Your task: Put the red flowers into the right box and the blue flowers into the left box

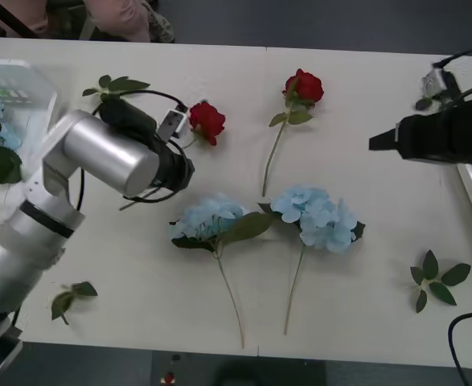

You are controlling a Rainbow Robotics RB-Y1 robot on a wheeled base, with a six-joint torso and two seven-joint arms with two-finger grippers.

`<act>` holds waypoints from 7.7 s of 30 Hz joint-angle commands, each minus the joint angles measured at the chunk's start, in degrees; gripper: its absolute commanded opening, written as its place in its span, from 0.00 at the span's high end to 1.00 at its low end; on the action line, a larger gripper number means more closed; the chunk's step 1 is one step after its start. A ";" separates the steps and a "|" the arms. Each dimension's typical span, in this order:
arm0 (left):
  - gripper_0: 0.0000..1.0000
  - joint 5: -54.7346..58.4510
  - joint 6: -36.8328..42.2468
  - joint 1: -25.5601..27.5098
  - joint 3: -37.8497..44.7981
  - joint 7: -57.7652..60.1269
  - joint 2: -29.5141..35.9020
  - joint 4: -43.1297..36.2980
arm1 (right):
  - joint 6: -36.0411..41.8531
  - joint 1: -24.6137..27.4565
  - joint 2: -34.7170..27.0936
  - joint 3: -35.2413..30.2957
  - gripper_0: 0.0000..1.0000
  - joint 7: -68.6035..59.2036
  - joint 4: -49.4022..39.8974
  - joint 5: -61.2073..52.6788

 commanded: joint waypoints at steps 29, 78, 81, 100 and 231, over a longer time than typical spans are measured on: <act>0.06 -0.70 0.77 2.57 1.56 -1.72 8.08 -4.87 | 7.58 12.16 5.26 29.79 0.00 -37.61 -21.54 17.50; 1.00 0.01 -26.31 -9.12 -8.64 -8.14 0.97 30.63 | -6.92 8.99 10.00 39.81 0.00 -31.19 -0.36 31.30; 1.00 0.01 -26.31 -9.12 -8.64 -8.22 1.14 30.72 | -6.83 8.99 9.83 40.07 0.02 -31.01 -0.44 31.48; 1.00 14.60 -19.01 -8.51 -2.49 -7.35 7.82 7.52 | -1.30 8.64 8.86 39.55 1.00 -30.93 -5.89 31.65; 0.00 30.15 -40.02 -2.18 6.22 -0.23 -18.81 -15.42 | -11.93 1.61 6.49 1.67 1.00 27.08 -1.32 -43.93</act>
